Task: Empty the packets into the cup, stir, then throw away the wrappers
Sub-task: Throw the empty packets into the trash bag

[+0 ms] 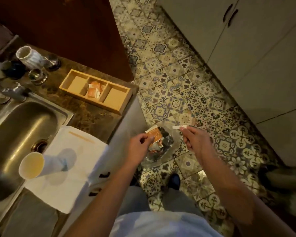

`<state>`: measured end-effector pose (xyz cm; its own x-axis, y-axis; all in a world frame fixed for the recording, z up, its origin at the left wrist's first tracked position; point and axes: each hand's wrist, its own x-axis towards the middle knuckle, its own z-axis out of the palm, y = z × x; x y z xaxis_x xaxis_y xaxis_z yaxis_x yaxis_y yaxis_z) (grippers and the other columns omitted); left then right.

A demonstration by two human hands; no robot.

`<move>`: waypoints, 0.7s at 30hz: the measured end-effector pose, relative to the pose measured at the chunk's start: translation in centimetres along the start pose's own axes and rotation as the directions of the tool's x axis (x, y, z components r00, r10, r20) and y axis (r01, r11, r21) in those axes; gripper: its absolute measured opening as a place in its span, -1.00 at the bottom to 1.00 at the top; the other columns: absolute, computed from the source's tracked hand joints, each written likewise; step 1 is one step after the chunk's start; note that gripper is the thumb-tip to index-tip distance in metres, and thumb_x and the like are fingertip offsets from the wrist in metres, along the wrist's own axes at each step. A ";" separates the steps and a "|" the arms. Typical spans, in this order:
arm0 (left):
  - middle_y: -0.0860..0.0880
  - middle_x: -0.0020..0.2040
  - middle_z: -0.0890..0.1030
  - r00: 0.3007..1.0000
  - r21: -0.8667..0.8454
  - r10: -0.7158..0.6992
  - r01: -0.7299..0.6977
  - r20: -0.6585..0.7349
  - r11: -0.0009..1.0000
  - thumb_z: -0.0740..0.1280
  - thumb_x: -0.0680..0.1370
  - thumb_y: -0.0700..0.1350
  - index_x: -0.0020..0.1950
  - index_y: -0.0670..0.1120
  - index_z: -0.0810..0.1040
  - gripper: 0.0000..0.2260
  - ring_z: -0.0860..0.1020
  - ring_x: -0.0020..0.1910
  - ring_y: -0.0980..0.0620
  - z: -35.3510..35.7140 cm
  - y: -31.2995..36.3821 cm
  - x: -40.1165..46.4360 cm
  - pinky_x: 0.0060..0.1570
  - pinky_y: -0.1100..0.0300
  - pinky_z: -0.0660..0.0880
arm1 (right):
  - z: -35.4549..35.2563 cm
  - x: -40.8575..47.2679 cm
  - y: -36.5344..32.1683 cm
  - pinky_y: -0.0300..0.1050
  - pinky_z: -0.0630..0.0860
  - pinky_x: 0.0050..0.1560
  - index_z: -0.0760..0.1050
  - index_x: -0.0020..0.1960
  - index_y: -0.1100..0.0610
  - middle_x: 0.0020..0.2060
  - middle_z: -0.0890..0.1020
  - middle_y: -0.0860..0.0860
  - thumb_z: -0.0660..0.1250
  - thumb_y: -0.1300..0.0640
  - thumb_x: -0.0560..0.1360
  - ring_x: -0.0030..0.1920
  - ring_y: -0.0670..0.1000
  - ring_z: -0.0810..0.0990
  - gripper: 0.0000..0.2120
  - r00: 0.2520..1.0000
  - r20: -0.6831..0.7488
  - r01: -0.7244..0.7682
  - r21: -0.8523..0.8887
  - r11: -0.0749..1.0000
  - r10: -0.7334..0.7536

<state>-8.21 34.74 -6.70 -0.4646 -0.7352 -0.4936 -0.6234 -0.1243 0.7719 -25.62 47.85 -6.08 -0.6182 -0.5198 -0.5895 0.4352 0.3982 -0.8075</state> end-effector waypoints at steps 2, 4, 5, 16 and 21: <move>-0.05 -0.13 0.72 0.999 0.025 -0.037 0.037 -0.005 0.999 0.40 0.59 0.04 -0.07 -0.05 0.69 -0.82 0.65 -0.14 -0.04 0.9 -0.9 1.2 -0.10 0.01 0.55 | -0.1 1.4 1.4 -0.28 0.26 -0.54 0.68 -0.06 0.18 -0.45 0.50 0.01 0.43 0.05 0.58 -0.52 -0.11 0.33 -0.81 1.000 -0.003 -0.021 -0.008 1.000 0.021; -0.03 -0.14 0.71 0.997 0.060 -0.074 0.073 0.007 0.996 0.41 0.59 0.02 -0.08 -0.02 0.69 -0.86 0.61 -0.20 0.05 1.7 -2.2 2.8 -0.18 0.11 0.49 | -0.2 2.7 2.9 -0.25 0.26 -0.52 0.69 -0.13 0.13 -0.45 0.50 0.00 0.45 0.03 0.56 -0.50 -0.10 0.34 -0.81 0.999 -0.012 -0.038 0.005 0.999 0.038; -0.06 -0.13 0.71 0.996 0.078 -0.092 0.090 0.016 0.993 0.41 0.60 0.01 -0.06 -0.03 0.69 -0.86 0.60 -0.20 0.07 2.1 -2.8 3.8 -0.21 0.15 0.47 | -0.1 3.5 3.8 -0.25 0.27 -0.54 0.70 -0.16 0.10 -0.45 0.50 0.00 0.45 0.02 0.55 -0.51 -0.10 0.34 -0.82 0.999 -0.023 -0.047 0.012 0.999 0.048; -0.12 -0.08 0.69 0.968 0.201 -0.225 0.199 0.111 0.959 0.39 0.61 -0.05 0.03 -0.13 0.69 -0.82 0.61 -0.12 -0.06 5.3 -10.8 16.2 -0.10 0.03 0.53 | 2.4 11.2 13.1 -0.31 0.43 -0.46 0.70 -0.07 0.13 -0.47 0.61 -0.11 0.49 0.05 0.52 -0.51 -0.23 0.50 -0.86 0.938 -0.297 -0.193 -0.024 0.981 0.177; -0.10 -0.03 0.69 0.947 0.247 -0.291 0.251 0.140 0.936 0.38 0.62 -0.02 0.14 -0.12 0.69 -0.78 0.59 -0.12 0.00 6.5 -14.5 20.4 -0.23 0.19 0.45 | 4.4 14.7 17.3 -0.35 0.45 -0.45 0.71 0.08 0.18 -0.34 0.65 0.00 0.45 0.04 0.56 -0.44 -0.17 0.55 -0.77 0.918 -0.331 -0.249 -0.057 0.967 0.217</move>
<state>-12.70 25.89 -30.59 -0.3465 -0.5667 -0.7475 -0.8556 -0.1359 0.4996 -24.33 43.77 -28.84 -0.6897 -0.1407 -0.7103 0.5375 0.5578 -0.6324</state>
